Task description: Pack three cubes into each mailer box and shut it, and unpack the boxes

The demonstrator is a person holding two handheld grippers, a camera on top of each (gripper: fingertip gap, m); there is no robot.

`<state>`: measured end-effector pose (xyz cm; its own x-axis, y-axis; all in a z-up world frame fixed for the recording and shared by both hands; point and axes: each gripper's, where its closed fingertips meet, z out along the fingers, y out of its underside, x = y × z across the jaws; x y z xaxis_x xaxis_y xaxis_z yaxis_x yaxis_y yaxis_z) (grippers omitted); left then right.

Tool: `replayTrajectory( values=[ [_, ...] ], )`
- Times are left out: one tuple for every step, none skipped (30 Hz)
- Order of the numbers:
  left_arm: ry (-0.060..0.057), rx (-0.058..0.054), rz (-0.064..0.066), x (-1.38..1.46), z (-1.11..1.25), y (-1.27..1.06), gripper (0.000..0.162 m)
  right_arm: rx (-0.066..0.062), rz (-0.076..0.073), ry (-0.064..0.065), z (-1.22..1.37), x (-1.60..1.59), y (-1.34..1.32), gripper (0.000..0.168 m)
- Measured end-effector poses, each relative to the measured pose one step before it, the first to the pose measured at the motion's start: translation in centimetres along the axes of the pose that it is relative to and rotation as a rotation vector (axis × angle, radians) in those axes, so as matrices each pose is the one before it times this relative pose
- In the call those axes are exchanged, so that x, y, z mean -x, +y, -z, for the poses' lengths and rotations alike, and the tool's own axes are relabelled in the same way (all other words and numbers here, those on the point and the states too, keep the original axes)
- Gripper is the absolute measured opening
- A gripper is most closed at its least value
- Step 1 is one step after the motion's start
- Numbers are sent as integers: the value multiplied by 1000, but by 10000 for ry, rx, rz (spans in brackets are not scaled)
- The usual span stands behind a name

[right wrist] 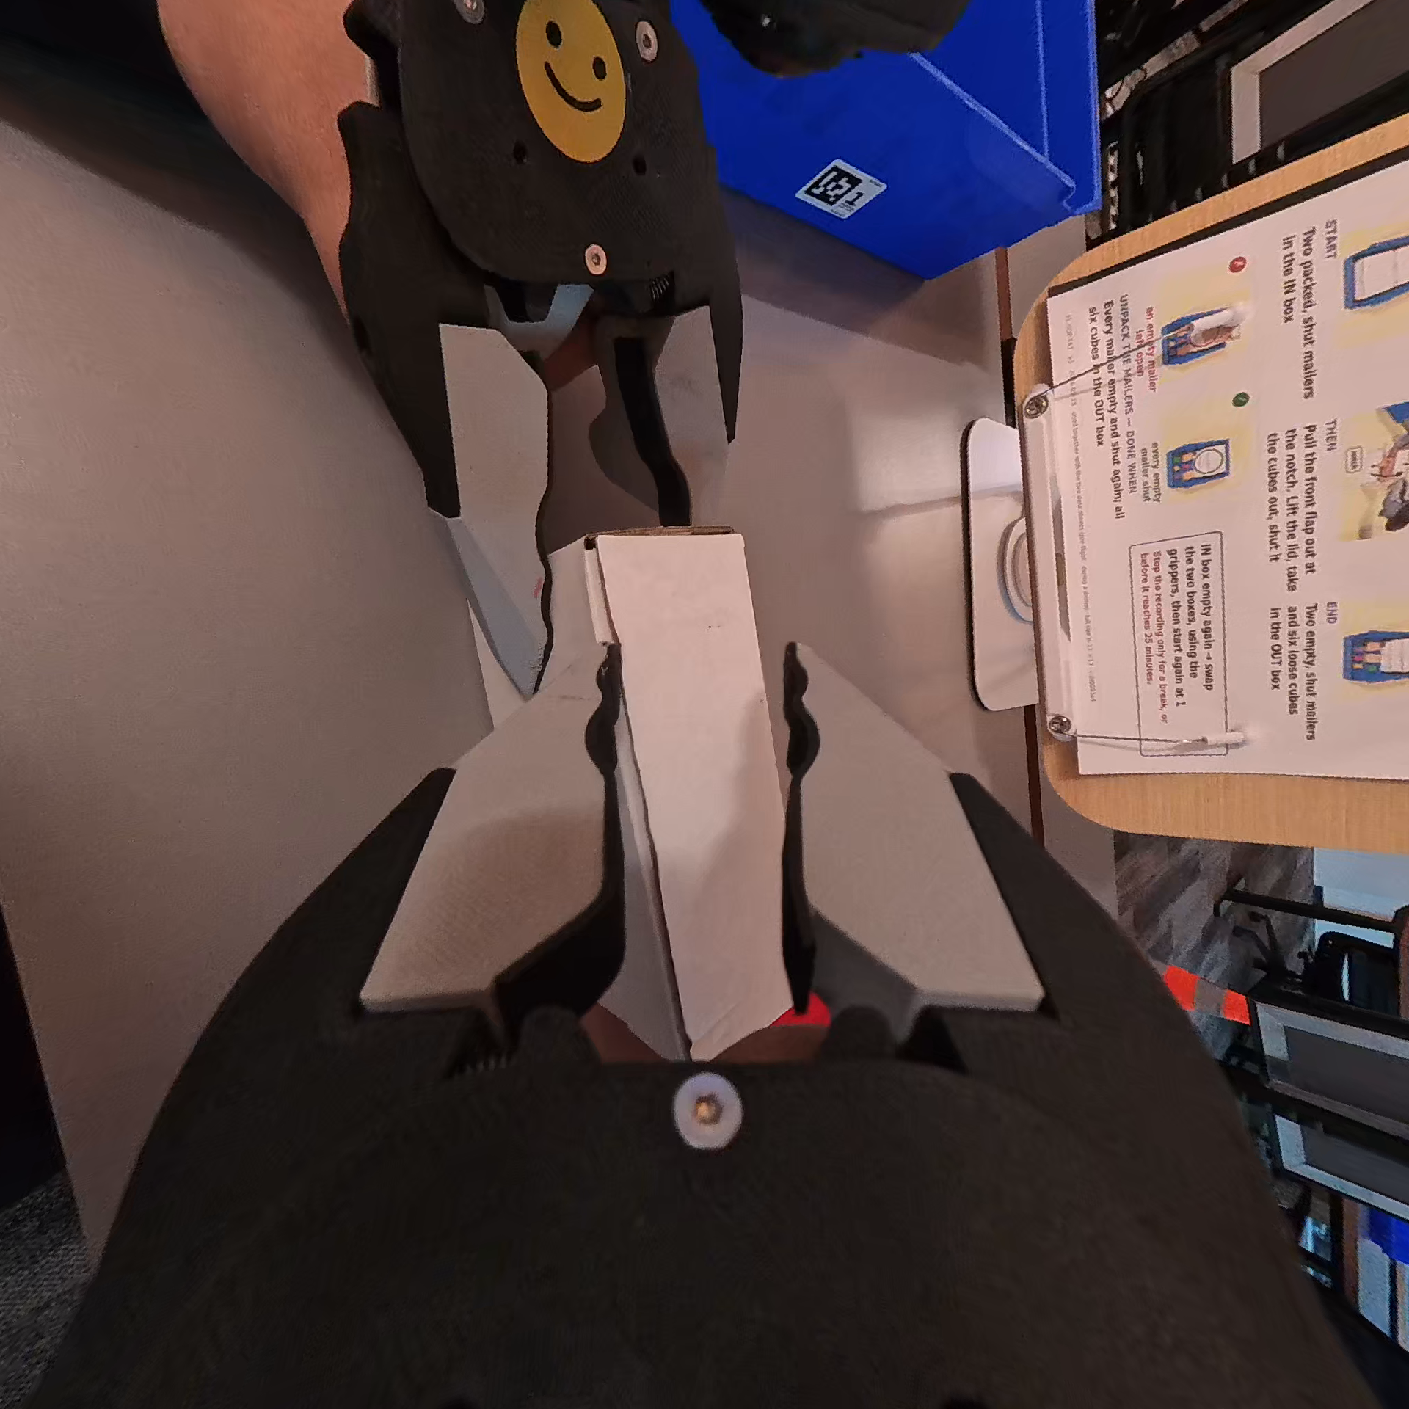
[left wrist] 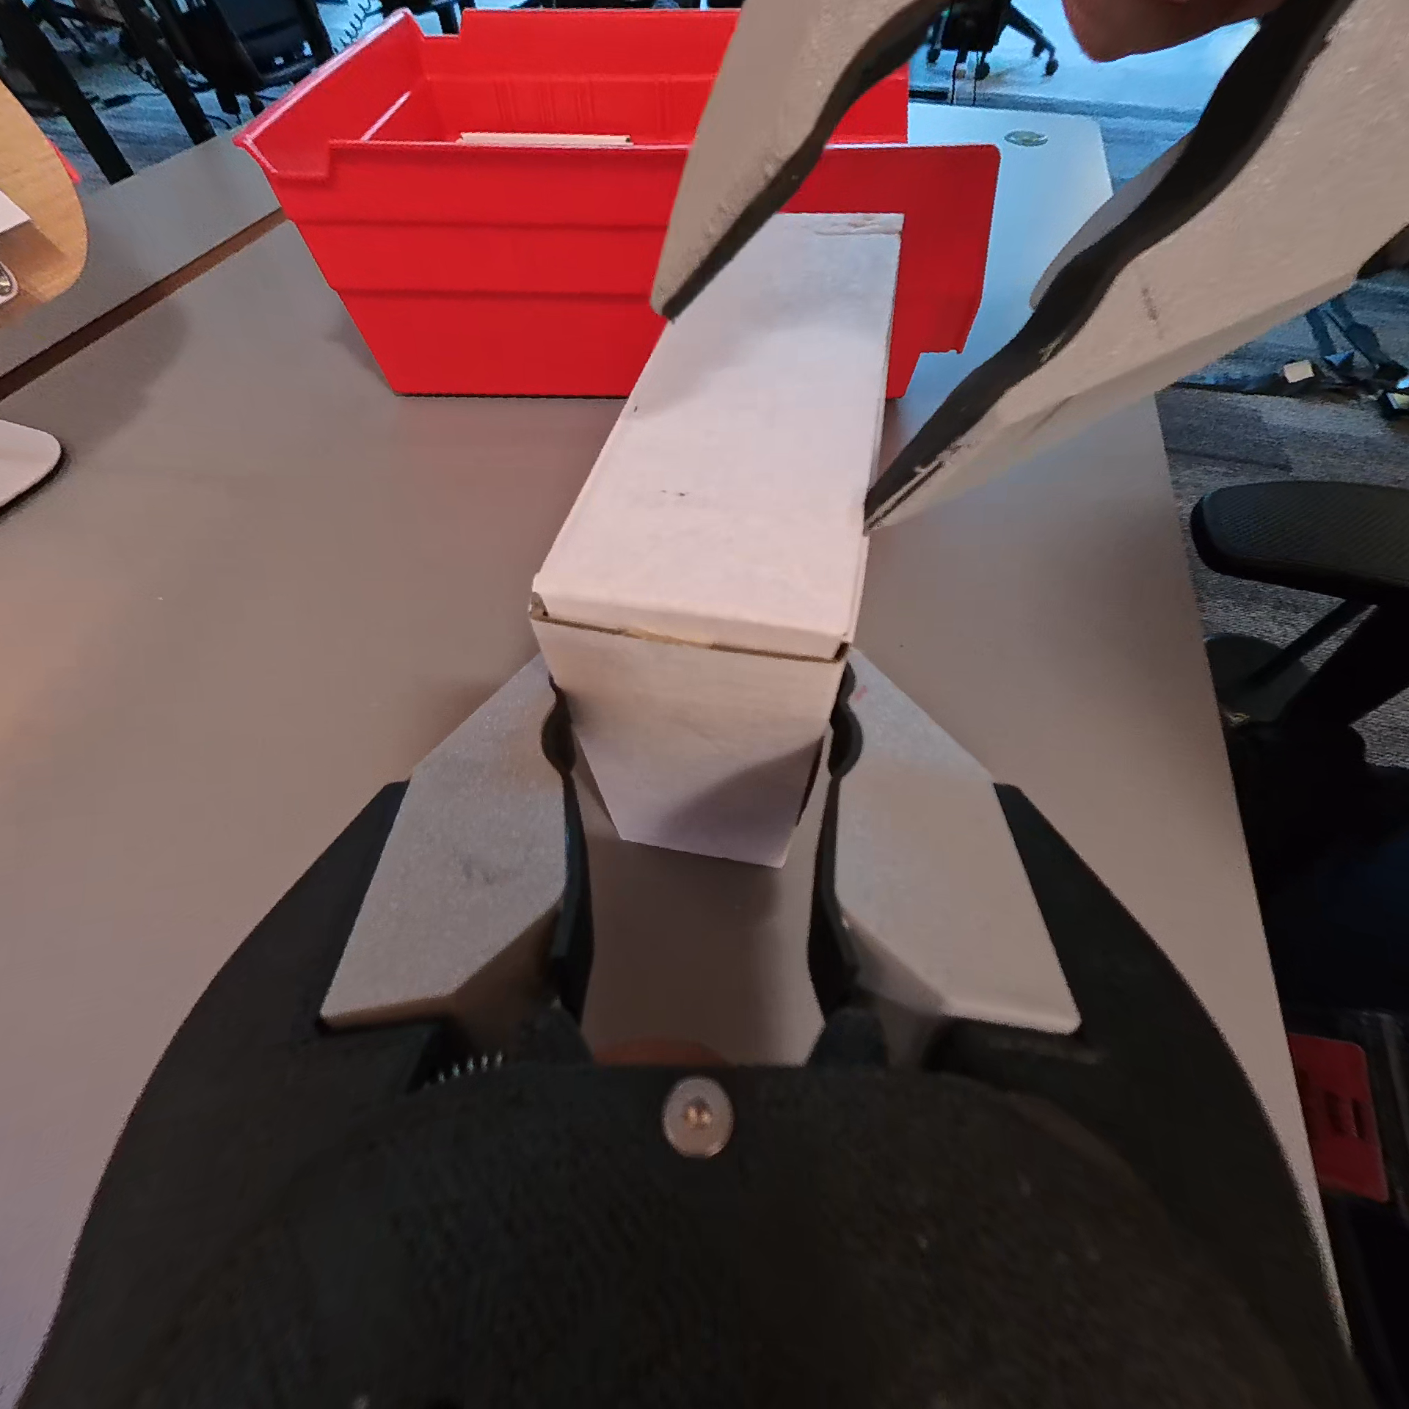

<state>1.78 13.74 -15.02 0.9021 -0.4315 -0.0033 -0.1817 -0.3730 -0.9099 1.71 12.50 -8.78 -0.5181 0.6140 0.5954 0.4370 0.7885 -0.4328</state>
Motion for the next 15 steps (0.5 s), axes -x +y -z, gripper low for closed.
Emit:
replayTrajectory(
  values=[
    [5,0,-38,-21,9,15,65,-7,39,126,0,-16,-54,41],
    [-21,3,-22,1,3,4,65,-8,74,220,6,-34,-39,40],
    [-32,6,25,37,12,1,65,-2,94,354,8,-96,-29,40],
    [-29,4,69,73,25,-6,65,37,121,511,22,-194,-20,40],
    [-32,12,132,105,25,-8,65,81,257,566,24,-144,-8,38],
    [-35,14,115,87,2,-18,65,112,432,639,41,-124,-41,36],
    [-25,7,114,65,-2,-40,65,132,588,688,28,-101,-93,34],
    [16,0,110,25,4,-36,65,149,628,634,-12,-39,-102,31],
    [5,-1,104,36,16,-21,65,144,526,551,-39,-32,-110,29],
    [-3,-1,84,45,25,-5,65,100,404,419,-55,-14,-115,26],
    [-15,3,54,53,65,17,65,9,253,243,-94,52,-104,23],
    [-35,-1,51,88,78,8,65,-42,75,52,-115,113,-65,19],
    [-33,-1,37,79,66,15,65,-19,-86,-98,-163,88,-53,17],
    [-13,10,-35,-6,22,13,65,5,-178,-320,-187,223,-35,12],
    [-37,23,-160,-80,-22,29,65,18,-189,-663,-177,630,-51,1]
  ],
)
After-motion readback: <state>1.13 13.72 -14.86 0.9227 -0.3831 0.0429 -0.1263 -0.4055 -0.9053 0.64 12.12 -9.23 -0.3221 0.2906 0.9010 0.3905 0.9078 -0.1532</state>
